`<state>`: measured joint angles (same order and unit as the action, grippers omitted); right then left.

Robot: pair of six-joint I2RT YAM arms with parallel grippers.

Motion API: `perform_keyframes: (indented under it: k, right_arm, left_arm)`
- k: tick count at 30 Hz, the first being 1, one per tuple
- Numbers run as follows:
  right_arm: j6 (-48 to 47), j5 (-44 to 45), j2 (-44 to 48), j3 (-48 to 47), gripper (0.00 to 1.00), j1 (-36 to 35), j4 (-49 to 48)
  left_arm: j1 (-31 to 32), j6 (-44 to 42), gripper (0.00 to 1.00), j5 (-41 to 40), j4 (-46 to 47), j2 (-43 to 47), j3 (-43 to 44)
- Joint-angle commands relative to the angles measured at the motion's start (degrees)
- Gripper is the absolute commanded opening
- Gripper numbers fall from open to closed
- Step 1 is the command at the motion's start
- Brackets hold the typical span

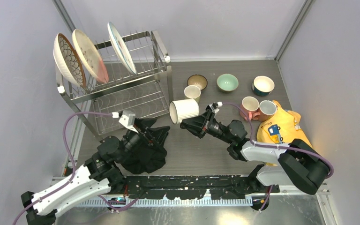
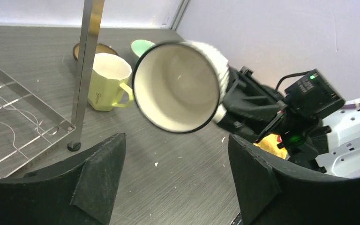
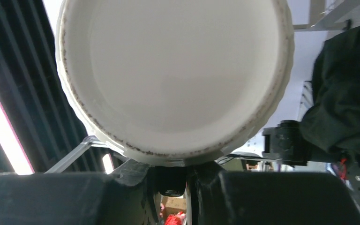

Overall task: Load the mixed dishes into the dish rack
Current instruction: Turn the cup upside down in the dish rack.

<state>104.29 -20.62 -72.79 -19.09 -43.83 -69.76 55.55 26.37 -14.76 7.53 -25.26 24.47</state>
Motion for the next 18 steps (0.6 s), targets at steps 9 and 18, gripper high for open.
perform_keyframes:
  k: [9, 18]
  right_arm:
    - [-32.96, 7.09, 14.99, -10.48, 0.01, -0.97, 44.47]
    - [-53.78, 22.07, 16.12, -23.62, 0.01, -7.76, 70.76]
  left_arm:
    - [0.26, -7.25, 1.0, 3.56, -17.21, -1.06, 21.99]
    - [0.26, -8.68, 1.0, 1.6, -25.79, -0.85, 35.42]
